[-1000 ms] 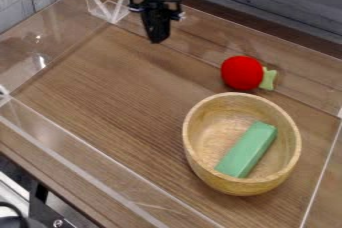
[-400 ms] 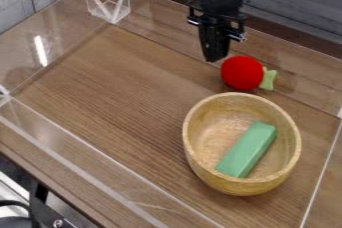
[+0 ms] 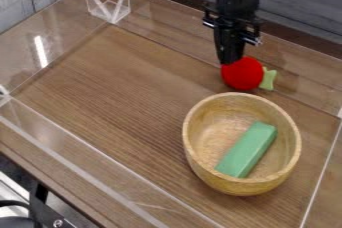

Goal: Move the red object to the right side of the table

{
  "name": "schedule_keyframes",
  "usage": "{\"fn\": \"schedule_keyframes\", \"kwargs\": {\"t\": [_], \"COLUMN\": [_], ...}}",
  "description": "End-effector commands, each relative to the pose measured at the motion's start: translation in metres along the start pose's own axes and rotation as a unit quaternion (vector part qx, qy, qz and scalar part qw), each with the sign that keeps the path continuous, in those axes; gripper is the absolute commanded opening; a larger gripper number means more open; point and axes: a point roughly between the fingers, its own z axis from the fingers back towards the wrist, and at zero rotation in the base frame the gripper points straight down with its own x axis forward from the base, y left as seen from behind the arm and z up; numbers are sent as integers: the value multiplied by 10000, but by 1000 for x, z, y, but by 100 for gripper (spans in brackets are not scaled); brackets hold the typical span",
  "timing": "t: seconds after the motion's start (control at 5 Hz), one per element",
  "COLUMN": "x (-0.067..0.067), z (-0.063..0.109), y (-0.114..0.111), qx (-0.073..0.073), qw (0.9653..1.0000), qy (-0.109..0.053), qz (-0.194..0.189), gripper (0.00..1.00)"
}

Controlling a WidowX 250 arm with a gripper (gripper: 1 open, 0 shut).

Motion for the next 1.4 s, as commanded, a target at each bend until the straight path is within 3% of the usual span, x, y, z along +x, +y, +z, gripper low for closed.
{"fn": "schedule_keyframes", "kwargs": {"t": [0.0,0.4,1.2], "x": [16,32,38], "z": [11,-9,-33], "y": [-3,-2,-4], "qx": [129,121,106], "qw": [9995,9997,9995], "qy": [-253,-145,-43], "qz": [-129,-184,-290], "gripper": [0,0,0]}}
